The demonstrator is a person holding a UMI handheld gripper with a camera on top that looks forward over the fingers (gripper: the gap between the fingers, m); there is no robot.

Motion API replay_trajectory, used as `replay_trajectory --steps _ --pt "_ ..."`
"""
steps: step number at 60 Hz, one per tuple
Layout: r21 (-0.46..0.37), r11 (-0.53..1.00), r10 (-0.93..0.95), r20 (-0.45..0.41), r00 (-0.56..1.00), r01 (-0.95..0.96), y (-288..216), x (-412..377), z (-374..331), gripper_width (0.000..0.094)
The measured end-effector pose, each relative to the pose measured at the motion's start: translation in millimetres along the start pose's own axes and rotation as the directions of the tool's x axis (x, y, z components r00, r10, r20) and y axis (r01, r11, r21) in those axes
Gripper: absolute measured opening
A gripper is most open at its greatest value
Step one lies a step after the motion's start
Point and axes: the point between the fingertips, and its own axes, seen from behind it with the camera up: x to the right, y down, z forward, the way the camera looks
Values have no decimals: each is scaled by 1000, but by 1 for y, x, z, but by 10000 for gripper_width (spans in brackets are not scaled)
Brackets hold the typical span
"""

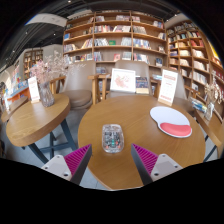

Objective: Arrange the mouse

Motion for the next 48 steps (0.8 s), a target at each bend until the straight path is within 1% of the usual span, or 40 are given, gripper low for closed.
replay_trajectory --steps 16,27,30,32,36,37,39,44,48 --pt "-22 1000 15 -1 1000 -15 -14 -6 53 848" --pt "-38 999 25 -3 1000 -25 -18 -5 73 838" --pt "-36 999 19 -2 1000 -19 -19 -6 75 800" --pt "-36 999 17 2 1000 -17 -19 -7 76 750" --pt "-37 999 26 -15 1000 -27 -20 -4 78 606" --pt "-38 999 28 -23 999 -29 -20 -2 78 529" --pt "-36 999 29 -27 999 -30 -20 -2 79 522" --pt "-41 999 15 -40 999 -17 -21 -1 78 441" --pt "-48 999 12 -34 999 -14 -26 -2 74 431"
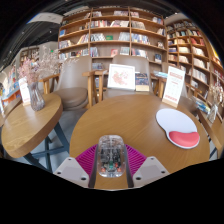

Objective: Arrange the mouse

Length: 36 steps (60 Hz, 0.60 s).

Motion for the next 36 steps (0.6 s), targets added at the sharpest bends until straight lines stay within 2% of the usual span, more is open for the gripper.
replay_trajectory --steps 12,20,29,36 --pt "60 996 64 -8 998 -64 -75 47 -24 433" --pt "120 991 72 -109 991 -59 -126 134 -16 433" --pt "105 992 91 -214 973 -70 -127 235 19 433" --pt "80 992 119 -237 964 -102 -107 284 46 431"
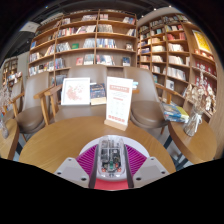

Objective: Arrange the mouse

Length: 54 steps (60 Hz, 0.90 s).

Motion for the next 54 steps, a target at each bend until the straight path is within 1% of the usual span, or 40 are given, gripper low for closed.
replay_trajectory --steps 4,13,16,21,22,25,26,27,31,32,34,38,41,49,54 --pt "-38 999 16 -3 1000 -16 14 13 15 431" --pt "-81 997 13 8 1000 -12 43 24 36 433" --pt "-82 997 15 20 1000 -14 49 25 40 436" --pt "-90 996 18 15 1000 -16 56 29 46 462" --pt "-92 996 18 15 1000 -17 58 30 47 485" --pt "-97 995 27 27 999 -24 62 29 49 509" --pt "-93 995 31 29 999 -29 61 29 49 524" --pt "-91 995 34 34 999 -31 61 29 48 561" --pt "-91 995 41 45 998 -37 58 28 43 844" --pt "-86 996 40 47 998 -36 55 28 40 866" --pt "-75 997 38 47 998 -34 50 30 35 822" --pt "-52 998 34 45 998 -32 36 30 17 857" --pt "-37 998 43 45 998 -42 27 32 -4 854" --pt "-6 999 48 36 998 -48 14 38 -81 853" --pt "15 999 30 25 999 -30 17 40 -137 856"
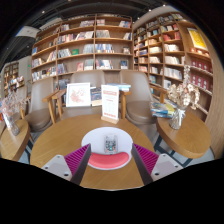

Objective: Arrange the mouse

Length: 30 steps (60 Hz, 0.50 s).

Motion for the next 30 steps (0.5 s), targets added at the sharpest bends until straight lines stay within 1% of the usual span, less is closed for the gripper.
replay_trajectory --steps 3,9,17,30 --pt "14 1000 -4 -3 1000 4 4 1 -31 855" --pt "14 1000 3 6 1000 -3 22 -1 -87 856" --pt "29 1000 -12 23 1000 11 44 -4 -143 854" --pt "31 999 -42 27 999 41 71 -7 -188 850"
